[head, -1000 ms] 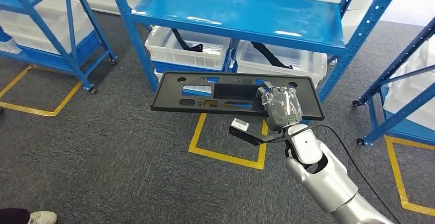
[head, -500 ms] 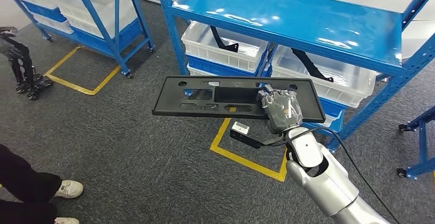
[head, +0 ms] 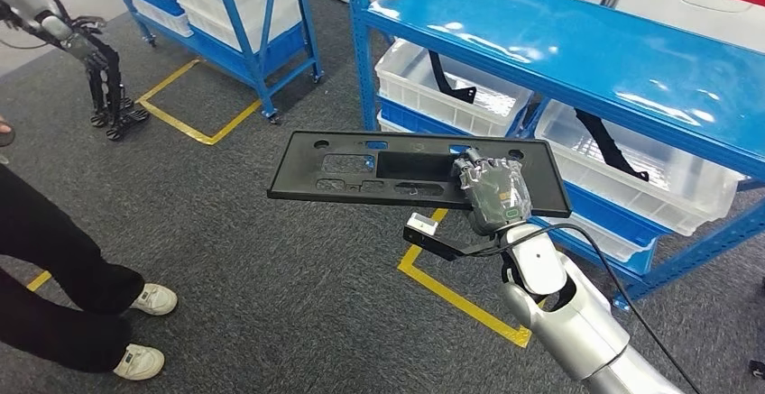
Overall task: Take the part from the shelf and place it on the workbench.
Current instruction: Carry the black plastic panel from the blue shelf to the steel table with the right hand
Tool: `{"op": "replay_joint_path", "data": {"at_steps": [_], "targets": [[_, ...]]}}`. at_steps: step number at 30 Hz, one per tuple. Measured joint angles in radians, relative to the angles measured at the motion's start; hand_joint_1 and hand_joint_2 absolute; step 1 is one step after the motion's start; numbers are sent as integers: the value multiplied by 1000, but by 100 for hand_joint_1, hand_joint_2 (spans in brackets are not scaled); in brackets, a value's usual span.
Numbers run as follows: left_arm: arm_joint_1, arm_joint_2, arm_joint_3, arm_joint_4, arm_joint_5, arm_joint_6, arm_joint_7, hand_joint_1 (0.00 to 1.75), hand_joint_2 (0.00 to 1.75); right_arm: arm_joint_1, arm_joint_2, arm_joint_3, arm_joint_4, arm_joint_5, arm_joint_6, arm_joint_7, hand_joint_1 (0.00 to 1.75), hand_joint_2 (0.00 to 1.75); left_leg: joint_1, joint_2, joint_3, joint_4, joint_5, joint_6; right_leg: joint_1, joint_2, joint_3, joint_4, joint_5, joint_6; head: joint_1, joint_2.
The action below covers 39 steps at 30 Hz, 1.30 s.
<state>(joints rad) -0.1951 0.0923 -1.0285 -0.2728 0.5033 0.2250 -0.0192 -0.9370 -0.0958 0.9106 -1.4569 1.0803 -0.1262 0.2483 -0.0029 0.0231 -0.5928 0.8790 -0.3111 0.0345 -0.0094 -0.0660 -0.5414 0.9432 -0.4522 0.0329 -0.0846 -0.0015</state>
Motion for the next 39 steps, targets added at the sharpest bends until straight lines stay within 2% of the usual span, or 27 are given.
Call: {"op": "replay_joint_path", "data": {"at_steps": [1, 3, 4, 5, 6, 7, 9, 10, 11, 13, 14, 16, 18, 20, 21, 22, 24, 25, 27, 29, 31, 33, 35, 36, 37, 38, 39], "targets": [[0, 0, 0, 0, 0, 0, 0, 0, 175, 2, -1, 0, 0, 0, 0, 0, 175, 175, 3, -11, 2, -3, 0, 5, -2, 23, -23, 52, -30, 0, 0, 0], [0, 0, 0, 0, 0, 1, 0, 0, 175, 9, -4, -1, 0, 0, 0, -1, 175, 175, 5, -34, 3, -3, -1, 10, -1, 62, -96, 205, -96, -1, 0, 0], [0, 0, 0, 0, 0, 1, 0, 0, 175, 14, -6, -1, 0, 0, 0, 0, 175, 175, 7, -47, 4, -3, -1, 11, -1, 68, -131, 267, -113, 0, 0, 0], [1, 0, 0, 0, -1, 1, 0, 0, 175, 18, -8, -1, 0, 0, 1, 0, 175, 175, 8, -60, 5, -3, -1, 11, -2, 71, -150, 296, -111, 2, 0, 0], [3, 0, 0, 0, -1, 1, 0, 0, 175, 21, -9, -1, 0, 0, 2, 1, 175, 175, 11, -74, 7, -2, -2, 9, -4, 72, -151, 283, -88, 6, 0, 0], [4, 0, 0, 0, -2, 2, 0, 0, 175, 22, -9, -1, -1, 0, 2, 2, 175, 175, 15, -87, 11, -1, -4, 7, -7, 76, -133, 230, -47, 10, 0, 0], [4, 0, 0, 0, -3, 2, 0, 0, 175, 21, -10, -2, -3, 0, 3, 3, 175, 175, 21, -111, 15, 1, -9, -2, -19, 117, -75, 83, 41, 19, 0, 0], [3, 0, 0, 0, -3, 3, 0, 0, 175, 21, -10, -3, -6, 0, 4, 4, 175, 175, 22, -123, 13, 2, -11, -7, -24, 138, -50, 25, 63, 19, 0, 0], [4, 0, 0, 0, -3, 3, 0, 0, 175, 21, -10, -4, -7, 0, 4, 4, 175, 175, 23, -134, 10, 2, -10, -13, -26, 153, -36, -8, 71, 18, 0, 0], [8, 0, 0, 0, -5, 3, 0, 0, 175, 20, -10, -4, -11, 1, 6, 6, 175, 175, 26, -156, 4, -3, -5, -24, -25, 140, -27, -27, 63, 8, -1, 0], [11, 0, 0, 0, -6, 3, 0, 0, 175, 20, -9, -4, -12, 1, 7, 7, 175, 175, 25, -150, -1, 1, -8, -29, -26, 128, -24, -30, 63, 3, -1, 0], [12, -1, 0, 0, -9, 3, 2, 0, 175, 18, -9, -5, -15, 2, 10, 9, 175, 175, 21, -103, -34, 68, -41, -37, -27, 102, -15, -36, 63, -8, -2, 0], [8, -1, 0, 0, -13, 4, 6, 0, 175, 18, -9, -7, -17, 2, 12, 12, 175, 175, 19, -52, -108, 219, -102, -42, -22, 76, -10, -38, 60, -17, -2, 0], [8, -2, 0, 0, -15, 2, 9, 0, 175, 19, -9, -8, -17, 1, 14, 12, 175, 175, 19, -41, -169, 331, -129, -42, -18, 51, -6, -39, 56, -21, -2, 0], [9, -2, 0, 0, -16, 2, 10, 0, 175, 20, -9, -8, -17, 1, 15, 12, 175, 175, 19, -39, -171, 329, -117, -40, -16, 40, -3, -39, 53, -22, -2, 0], [9, -2, 0, 0, -17, 1, 12, 0, 175, 21, -9, -8, -17, 1, 15, 12, 175, 175, 17, -35, -150, 281, -87, -37, -16, 29, 1, -40, 50, -23, -2, 0], [8, 0, 0, 0, -17, 1, 13, 0, 175, 20, -9, -8, -19, 1, 15, 12, 175, 175, 5, 2, -72, 123, -14, -27, -14, 12, 10, -40, 41, -19, -2, 0], [7, 1, 0, 0, -17, 1, 13, 0, 175, 20, -9, -8, -19, 1, 14, 13, 175, 175, -4, 23, -39, 58, 8, -20, -11, 4, 13, -39, 37, -15, -2, 0], [6, 3, 0, 0, -18, 1, 15, 0, 175, 24, -10, -8, -19, 1, 14, 15, 175, 175, -17, 40, -15, 5, 15, -9, -4, -14, 14, -38, 31, -8, -2, 0], [10, 5, 0, 0, -19, 0, 17, 0, 175, 32, -12, -8, -19, 1, 14, 16, 175, 175, -15, 17, -14, -2, 11, -1, -5, -26, 16, -36, 22, -2, -2, 0], [13, 7, 0, 0, -21, -1, 18, 0, 175, 38, -13, -8, -20, 1, 13, 17, 175, 175, -11, -6, -10, -7, 12, 8, -9, 9, -8, 20, -17, -1, -3, 0], [12, 8, 0, 0, -22, -2, 19, 0, 175, 43, -15, -8, -20, 0, 11, 20, 175, 175, -8, -28, -9, -9, 13, 16, -8, 56, -79, 162, -81, -5, -3, 0], [9, 8, 0, 0, -24, -2, 20, 0, 175, 49, -19, -8, -20, 0, 11, 22, 175, 175, -6, -54, -8, -8, 13, 18, -5, 69, -150, 286, -113, -4, -3, 0], [9, 8, 0, 0, -25, -3, 21, 0, 175, 52, -20, -8, -19, 0, 11, 23, 175, 175, -5, -67, -6, -8, 13, 18, -5, 71, -162, 296, -101, -2, -3, 0], [8, 8, 0, 0, -27, -4, 22, 0, 175, 53, -21, -8, -19, 0, 10, 23, 175, 175, -3, -80, -4, -7, 13, 17, -6, 73, -154, 262, -68, -1, -3, 0], [8, 8, 0, -1, -28, -4, 24, 0, 175, 52, -21, -8, -20, 0, 10, 23, 175, 175, 0, -93, -2, -6, 12, 16, -8, 81, -128, 196, -24, 1, -3, 0], [6, 8, 0, -1, -31, -4, 25, 0, 175, 51, -22, -8, -20, 0, 9, 23, 175, 175, 2, -105, -1, -4, 10, 14, -12, 104, -96, 120, 20, 3, -3, 0]]}}
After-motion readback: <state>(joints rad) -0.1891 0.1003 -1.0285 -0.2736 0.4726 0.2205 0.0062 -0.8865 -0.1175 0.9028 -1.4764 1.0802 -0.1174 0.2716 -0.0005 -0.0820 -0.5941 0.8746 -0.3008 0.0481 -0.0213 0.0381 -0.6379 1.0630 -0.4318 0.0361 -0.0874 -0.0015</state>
